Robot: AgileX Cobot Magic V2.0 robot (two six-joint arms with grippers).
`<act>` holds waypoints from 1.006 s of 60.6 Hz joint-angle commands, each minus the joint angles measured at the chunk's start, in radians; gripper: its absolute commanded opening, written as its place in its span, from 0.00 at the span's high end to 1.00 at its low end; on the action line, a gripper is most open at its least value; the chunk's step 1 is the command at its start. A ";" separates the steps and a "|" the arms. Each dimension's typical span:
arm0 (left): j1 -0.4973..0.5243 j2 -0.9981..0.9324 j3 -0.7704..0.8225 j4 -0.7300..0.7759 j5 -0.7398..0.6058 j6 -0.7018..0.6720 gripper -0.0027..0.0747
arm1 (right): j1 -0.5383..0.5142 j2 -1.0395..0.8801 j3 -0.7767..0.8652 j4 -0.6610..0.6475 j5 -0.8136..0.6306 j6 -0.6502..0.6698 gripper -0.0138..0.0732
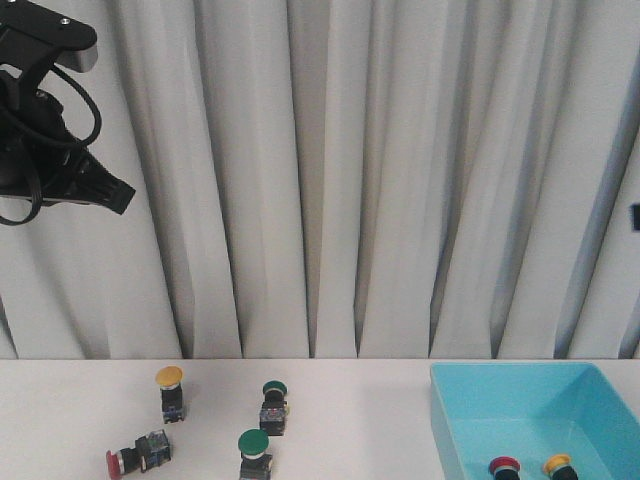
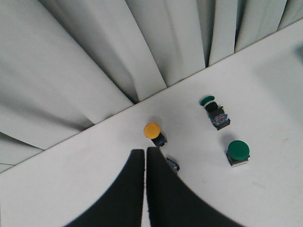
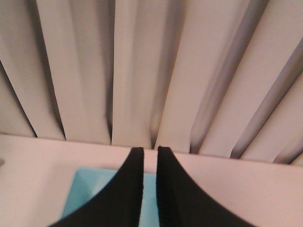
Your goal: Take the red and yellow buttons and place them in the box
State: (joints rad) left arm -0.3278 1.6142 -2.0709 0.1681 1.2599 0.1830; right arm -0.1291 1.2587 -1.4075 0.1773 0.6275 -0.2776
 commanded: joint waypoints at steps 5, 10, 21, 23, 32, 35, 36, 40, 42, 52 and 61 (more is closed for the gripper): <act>-0.004 -0.040 -0.019 0.004 -0.095 -0.014 0.97 | 0.000 -0.149 -0.033 0.020 -0.067 -0.033 0.85; -0.004 -0.037 -0.019 0.004 -0.107 -0.014 0.97 | 0.000 -0.189 -0.033 0.067 -0.073 -0.034 0.85; -0.004 -0.037 -0.019 0.004 -0.161 -0.031 0.97 | 0.000 -0.235 -0.031 0.099 -0.082 -0.034 0.85; -0.004 -0.037 -0.019 0.002 -0.165 -0.067 0.97 | 0.000 -0.237 -0.030 0.099 -0.082 -0.034 0.85; -0.004 -0.037 -0.019 0.005 -0.165 -0.126 0.97 | 0.000 -0.235 -0.029 0.098 -0.081 -0.034 0.85; -0.004 -0.037 -0.019 0.005 -0.165 -0.126 0.97 | 0.000 -0.235 -0.029 0.098 -0.081 -0.034 0.85; -0.004 -0.037 -0.019 0.005 -0.165 -0.126 0.97 | 0.000 -0.235 -0.029 0.098 -0.081 -0.034 0.85; -0.004 -0.037 -0.019 0.005 -0.165 -0.126 0.97 | 0.000 -0.235 -0.029 0.098 -0.081 -0.034 0.85; -0.004 -0.037 -0.019 0.005 -0.165 -0.126 0.97 | 0.000 -0.235 -0.029 0.098 -0.081 -0.034 0.85; -0.004 -0.037 -0.019 0.005 -0.165 -0.126 0.97 | 0.000 -0.235 -0.029 0.098 -0.081 -0.034 0.85; -0.004 -0.037 -0.019 0.010 -0.165 -0.124 0.97 | 0.000 -0.235 -0.029 0.098 -0.081 -0.034 0.85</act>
State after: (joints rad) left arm -0.3278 1.6142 -2.0709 0.1681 1.1629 0.0690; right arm -0.1291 1.0344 -1.4084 0.2625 0.6227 -0.3087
